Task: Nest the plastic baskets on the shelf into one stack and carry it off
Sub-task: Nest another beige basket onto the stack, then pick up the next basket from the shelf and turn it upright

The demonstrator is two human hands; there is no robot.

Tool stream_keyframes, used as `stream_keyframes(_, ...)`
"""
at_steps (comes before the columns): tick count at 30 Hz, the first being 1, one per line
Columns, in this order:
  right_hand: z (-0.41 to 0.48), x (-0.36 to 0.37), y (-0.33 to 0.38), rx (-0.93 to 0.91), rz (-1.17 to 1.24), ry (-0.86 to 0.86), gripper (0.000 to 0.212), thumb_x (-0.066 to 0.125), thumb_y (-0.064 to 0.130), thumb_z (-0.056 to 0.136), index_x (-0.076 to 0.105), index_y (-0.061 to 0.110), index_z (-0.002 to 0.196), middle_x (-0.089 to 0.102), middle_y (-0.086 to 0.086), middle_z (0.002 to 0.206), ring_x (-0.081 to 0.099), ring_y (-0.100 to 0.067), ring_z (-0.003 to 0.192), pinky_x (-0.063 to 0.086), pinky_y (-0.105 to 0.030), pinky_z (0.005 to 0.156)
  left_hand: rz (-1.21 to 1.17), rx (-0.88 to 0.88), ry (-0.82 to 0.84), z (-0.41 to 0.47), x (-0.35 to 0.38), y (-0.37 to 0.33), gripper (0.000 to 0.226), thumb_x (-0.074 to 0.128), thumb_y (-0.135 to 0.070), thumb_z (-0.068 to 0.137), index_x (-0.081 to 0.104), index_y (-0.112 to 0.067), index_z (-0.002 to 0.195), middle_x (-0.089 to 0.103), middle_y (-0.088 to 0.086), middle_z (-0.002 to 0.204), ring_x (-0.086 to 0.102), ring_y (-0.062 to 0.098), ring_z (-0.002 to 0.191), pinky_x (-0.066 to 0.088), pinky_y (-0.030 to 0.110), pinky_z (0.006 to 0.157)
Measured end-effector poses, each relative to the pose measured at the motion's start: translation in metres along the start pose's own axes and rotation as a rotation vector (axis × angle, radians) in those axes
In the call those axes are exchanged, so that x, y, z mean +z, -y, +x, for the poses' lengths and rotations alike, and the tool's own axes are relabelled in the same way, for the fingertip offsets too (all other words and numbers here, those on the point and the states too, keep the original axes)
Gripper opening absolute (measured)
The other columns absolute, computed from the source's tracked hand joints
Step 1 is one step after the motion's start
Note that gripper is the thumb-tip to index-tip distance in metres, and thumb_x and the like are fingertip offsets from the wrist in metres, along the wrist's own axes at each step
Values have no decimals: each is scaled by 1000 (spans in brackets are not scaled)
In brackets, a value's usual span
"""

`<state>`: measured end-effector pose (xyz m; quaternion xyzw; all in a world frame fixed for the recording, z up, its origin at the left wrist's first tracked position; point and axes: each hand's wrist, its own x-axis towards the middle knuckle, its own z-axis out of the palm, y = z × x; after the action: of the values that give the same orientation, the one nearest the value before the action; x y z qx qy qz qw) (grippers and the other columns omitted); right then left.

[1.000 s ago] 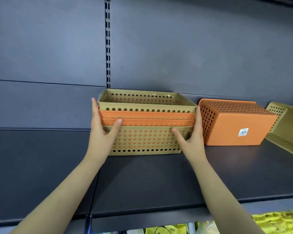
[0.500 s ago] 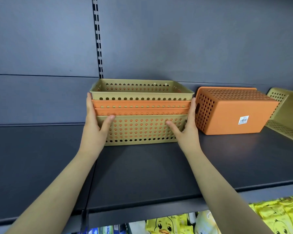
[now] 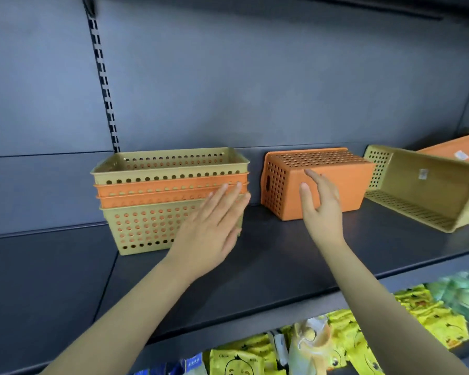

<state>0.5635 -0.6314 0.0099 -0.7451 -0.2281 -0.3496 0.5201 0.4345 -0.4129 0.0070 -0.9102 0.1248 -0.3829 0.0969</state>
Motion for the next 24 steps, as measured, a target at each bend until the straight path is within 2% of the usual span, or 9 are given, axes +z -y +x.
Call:
stream_keyframes(3,31,-33,-43,-54,-130,-4,52,38,46,100,56,16,138,53,-3,147,33,-26,145,26,-44,119,-295,-163,90,57,12,-45,63,34,-47,103,15,-27,160,0,-4,168,-1,16,155,8,34,120)
stream_keyframes(5,49,-53,-74,-66,-220,12,52,39,46,100,53,19,141,47,-6,151,31,-28,146,21,-41,118,-465,-326,176,95,29,-70,66,31,-52,102,4,-33,159,-17,-8,166,-15,15,153,-1,36,121)
stream_keyframes(7,71,-69,-104,-63,-280,35,53,40,48,99,49,21,145,44,-6,154,30,-27,147,18,-39,118,-636,-545,255,135,49,-92,71,31,-56,101,-2,-33,159,-22,-4,166,-16,23,153,-3,41,122)
stream_keyframes(12,98,-96,-169,126,-199,43,62,32,59,97,31,33,153,31,0,161,22,-23,149,17,-48,121,-977,-1114,40,201,94,-114,84,36,-68,93,9,-26,160,5,11,168,8,37,153,10,48,121)
stream_keyframes(15,92,-95,-185,320,-122,219,59,35,59,99,11,50,153,7,-2,167,5,-27,153,8,-52,122,-1126,-1221,-63,204,110,-123,92,43,-83,76,26,-35,153,42,2,153,43,30,138,34,52,114)
stream_keyframes(18,92,-87,-182,324,-21,305,60,39,58,98,8,59,149,-6,2,167,0,-23,153,9,-48,120,-1275,-1252,-126,205,119,-130,77,50,-70,87,24,-33,149,47,-5,141,51,19,122,42,38,104)
stream_keyframes(21,93,-91,-181,313,116,234,62,44,54,98,13,51,152,6,4,167,10,-16,151,18,-43,121,-1287,-1294,-147,210,119,-127,73,46,-71,88,26,-33,148,46,-5,138,49,17,119,38,33,99)
stream_keyframes(23,96,-99,-180,320,240,130,62,44,49,100,17,41,154,23,4,162,25,-6,144,31,-26,113,-1273,-1286,-123,208,119,-125,70,47,-71,88,29,-35,145,49,-3,141,52,19,119,39,32,94)
stream_keyframes(24,97,-103,-179,339,284,100,60,44,48,100,18,40,154,28,3,160,30,-3,139,33,-13,102,-1271,-1272,-110,204,118,-125,68,48,-70,88,30,-36,143,51,-2,140,54,19,117,40,32,92)
